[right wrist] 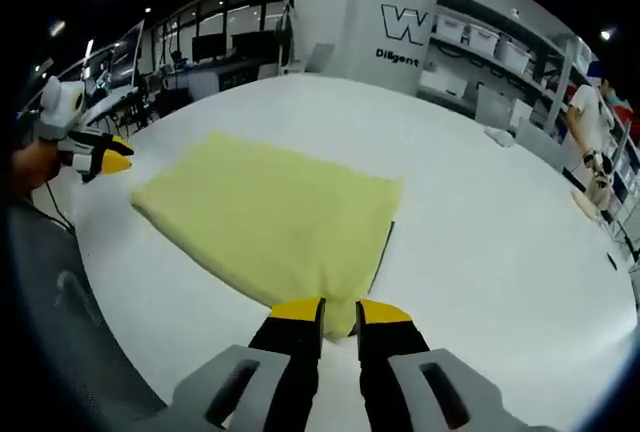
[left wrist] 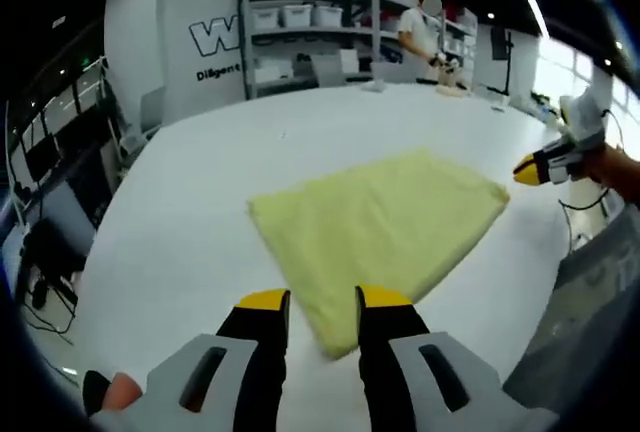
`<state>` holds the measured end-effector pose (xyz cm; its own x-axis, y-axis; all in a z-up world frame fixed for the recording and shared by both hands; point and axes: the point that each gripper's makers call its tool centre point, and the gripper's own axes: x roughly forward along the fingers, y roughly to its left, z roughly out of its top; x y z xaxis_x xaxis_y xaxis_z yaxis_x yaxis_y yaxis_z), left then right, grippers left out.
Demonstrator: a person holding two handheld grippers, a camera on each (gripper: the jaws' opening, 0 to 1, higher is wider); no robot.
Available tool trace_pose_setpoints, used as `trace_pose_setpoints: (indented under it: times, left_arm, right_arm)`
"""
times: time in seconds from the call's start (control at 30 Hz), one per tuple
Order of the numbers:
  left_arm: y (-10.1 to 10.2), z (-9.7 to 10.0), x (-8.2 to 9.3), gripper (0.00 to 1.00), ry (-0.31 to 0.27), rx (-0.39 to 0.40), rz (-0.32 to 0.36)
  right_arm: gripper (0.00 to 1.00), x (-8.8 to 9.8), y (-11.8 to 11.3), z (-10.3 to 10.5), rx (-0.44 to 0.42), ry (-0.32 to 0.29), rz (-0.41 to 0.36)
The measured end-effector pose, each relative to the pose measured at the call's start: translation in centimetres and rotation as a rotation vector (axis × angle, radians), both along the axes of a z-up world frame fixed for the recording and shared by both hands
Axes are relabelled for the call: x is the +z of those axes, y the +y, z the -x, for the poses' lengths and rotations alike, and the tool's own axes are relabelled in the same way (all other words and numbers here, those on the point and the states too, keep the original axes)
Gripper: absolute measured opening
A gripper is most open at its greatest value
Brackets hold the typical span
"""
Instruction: Fold the garment on the visible template until the final outline fits inside the template.
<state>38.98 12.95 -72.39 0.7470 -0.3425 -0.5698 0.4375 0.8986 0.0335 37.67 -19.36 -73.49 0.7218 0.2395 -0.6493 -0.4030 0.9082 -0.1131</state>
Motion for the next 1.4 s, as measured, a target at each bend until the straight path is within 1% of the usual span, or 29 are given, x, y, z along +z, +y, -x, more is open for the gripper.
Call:
trace_pose_setpoints:
  times: [0.07,0.13,0.23,0.3,0.37,0.43,0.53,0.57,0.63,0.67,0.7,0.73,0.77,0.83,0.87,0.9,0.97,1.03,1.1,1.13,1.2,1.27,1.33,1.4]
  left_arm:
    - [-0.2,0.2,1.0,0.23,-0.032,-0.01,0.014]
    - [-0.4,0.7,1.7,0.24,-0.044,-0.01,0.026]
    - [-1.1,1.3,2.9,0.25,-0.072,-0.019,0.078]
    - [-1.6,1.8,3.4,0.26,-0.082,-0.03,0.099]
    - [-2.1,2.5,3.8,0.28,-0.085,-0.048,0.112]
    - [-2.7,3.4,4.2,0.29,-0.09,-0.07,0.145]
    - [-2.7,4.8,4.3,0.3,-0.091,-0.084,0.141]
    - [-2.7,5.2,4.3,0.3,-0.088,-0.089,0.146]
    - [-2.6,6.0,3.9,0.33,-0.055,-0.087,0.176]
    - [-2.7,6.3,4.0,0.35,-0.048,-0.093,0.199]
    - [-2.7,6.6,4.2,0.38,-0.057,-0.096,0.224]
    - [-2.4,6.7,4.2,0.42,-0.062,-0.093,0.221]
    - [-2.3,7.0,4.3,0.45,-0.07,-0.099,0.225]
    - [-1.9,7.3,4.0,0.49,-0.068,-0.094,0.224]
    - [-1.8,7.4,4.0,0.52,-0.062,-0.091,0.237]
    - [-2.1,7.6,4.0,0.54,-0.033,-0.08,0.283]
    - [-2.1,7.4,4.4,0.62,-0.041,-0.079,0.295]
    - [-2.3,7.6,4.4,0.69,-0.037,-0.08,0.303]
    - [-2.5,7.8,4.4,0.72,-0.034,-0.088,0.305]
    - [-2.6,7.9,4.4,0.74,-0.033,-0.093,0.307]
    - [-2.7,7.8,4.6,0.79,-0.039,-0.096,0.325]
    - [-2.8,7.8,4.7,0.83,-0.041,-0.096,0.332]
    - [-2.9,7.8,4.7,0.88,-0.044,-0.1,0.331]
    - [-3.1,7.8,4.7,0.9,-0.048,-0.11,0.33]
  right_arm:
    - [0.12,1.2,0.4,0.2,0.004,-0.027,-0.011]
    - [0.13,2.1,0.8,0.6,0.011,-0.046,-0.018]
    - [0.15,3.3,1.3,1.1,0.021,-0.076,-0.029]
    - [0.17,3.9,1.7,1.7,0.03,-0.084,-0.043]
    - [0.2,4.2,2.1,2.3,0.039,-0.084,-0.053]
    - [0.22,4.3,2.3,3.1,0.044,-0.081,-0.071]
    - [0.24,4.1,2.6,4.4,0.053,-0.069,-0.073]
    - [0.24,4.0,2.7,4.9,0.054,-0.066,-0.074]
    - [0.25,3.9,2.9,5.5,0.056,-0.062,-0.083]
    - [0.28,3.9,3.2,5.9,0.056,-0.063,-0.096]
    - [0.31,4.0,3.4,6.0,0.056,-0.069,-0.115]
    - [0.36,4.0,3.6,6.2,0.047,-0.066,-0.137]
    - [0.39,3.9,3.6,6.3,0.046,-0.063,-0.138]
    - [0.43,3.6,3.7,6.6,0.047,-0.061,-0.129]
    - [0.47,3.6,3.8,6.6,0.048,-0.063,-0.13]
    - [0.5,3.6,3.9,6.6,0.048,-0.063,-0.135]
    - [0.57,3.4,4.2,7.0,0.053,-0.047,-0.136]
    - [0.63,3.4,4.4,7.2,0.055,-0.048,-0.135]
    - [0.7,3.4,4.5,7.2,0.052,-0.048,-0.146]
    - [0.74,3.2,4.6,7.3,0.042,-0.037,-0.156]
    - [0.79,3.3,4.7,7.2,0.035,-0.051,-0.174]
    - [0.89,3.4,4.8,7.0,0.026,-0.06,-0.19]
    - [0.94,3.2,5.0,7.1,0.027,-0.061,-0.198]
    - [0.97,3.0,5.3,7.2,0.03,-0.064,-0.199]
